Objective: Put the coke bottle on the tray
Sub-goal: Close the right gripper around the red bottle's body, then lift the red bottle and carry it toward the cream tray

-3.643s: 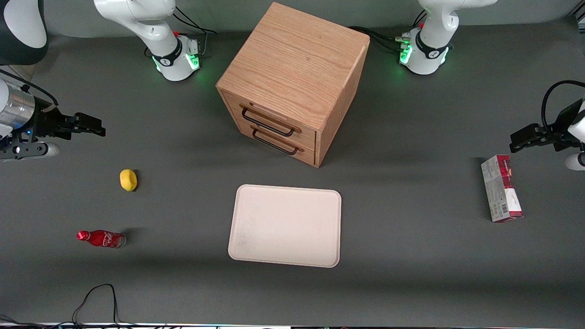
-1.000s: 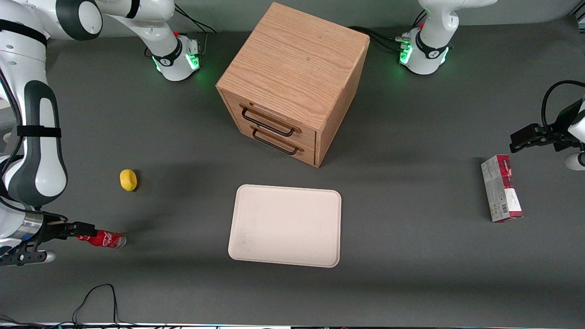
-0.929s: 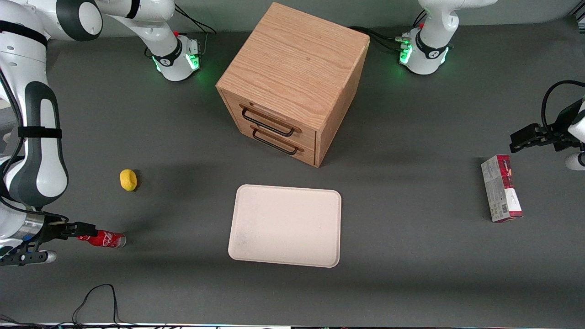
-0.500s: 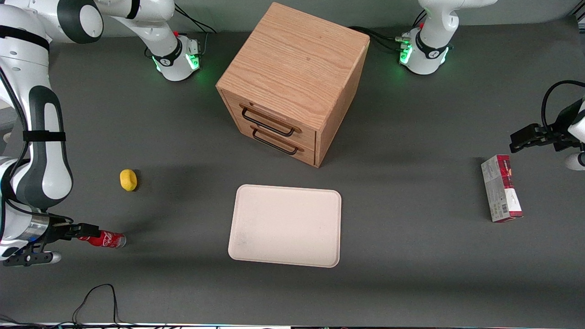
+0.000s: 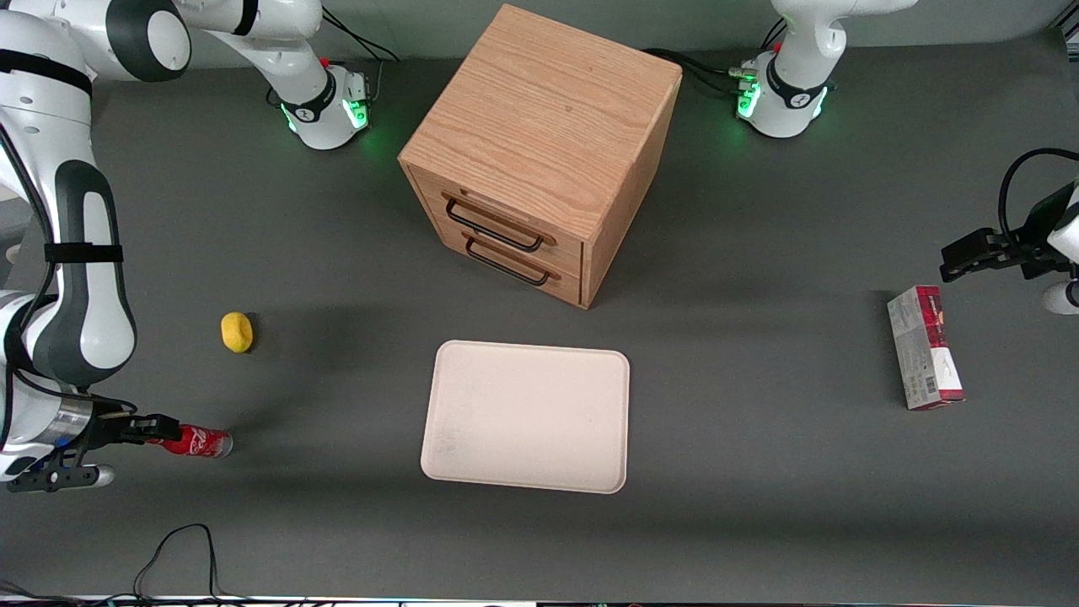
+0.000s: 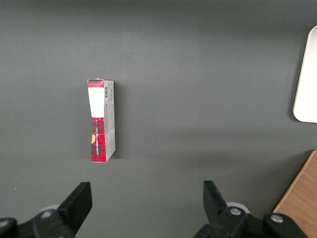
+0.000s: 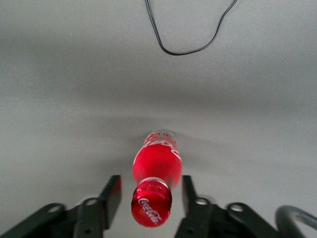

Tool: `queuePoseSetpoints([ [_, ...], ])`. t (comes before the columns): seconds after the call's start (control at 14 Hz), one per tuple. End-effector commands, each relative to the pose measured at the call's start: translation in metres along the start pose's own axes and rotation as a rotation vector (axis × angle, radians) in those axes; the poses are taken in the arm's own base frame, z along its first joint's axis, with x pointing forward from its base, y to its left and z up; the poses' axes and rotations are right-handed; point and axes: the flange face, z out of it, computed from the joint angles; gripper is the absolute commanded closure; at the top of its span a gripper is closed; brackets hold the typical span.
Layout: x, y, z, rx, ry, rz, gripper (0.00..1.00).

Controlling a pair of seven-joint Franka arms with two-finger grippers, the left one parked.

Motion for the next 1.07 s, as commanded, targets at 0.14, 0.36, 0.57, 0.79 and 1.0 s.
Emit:
queuePoseSetpoints([
  [0.14, 0.0, 0.0, -0.003, 0.011, 0.011, 0.004, 1.0],
  [0.36, 0.0, -0.001, -0.006, 0.013, 0.006, 0.009, 1.0],
  [0.57, -0.006, -0.018, -0.053, 0.016, -0.041, 0.034, 1.0],
  [0.79, -0.012, -0.04, -0.115, 0.02, -0.141, 0.0, 1.0],
  [1.0, -0.053, -0.048, -0.196, -0.009, -0.205, 0.004, 1.0],
])
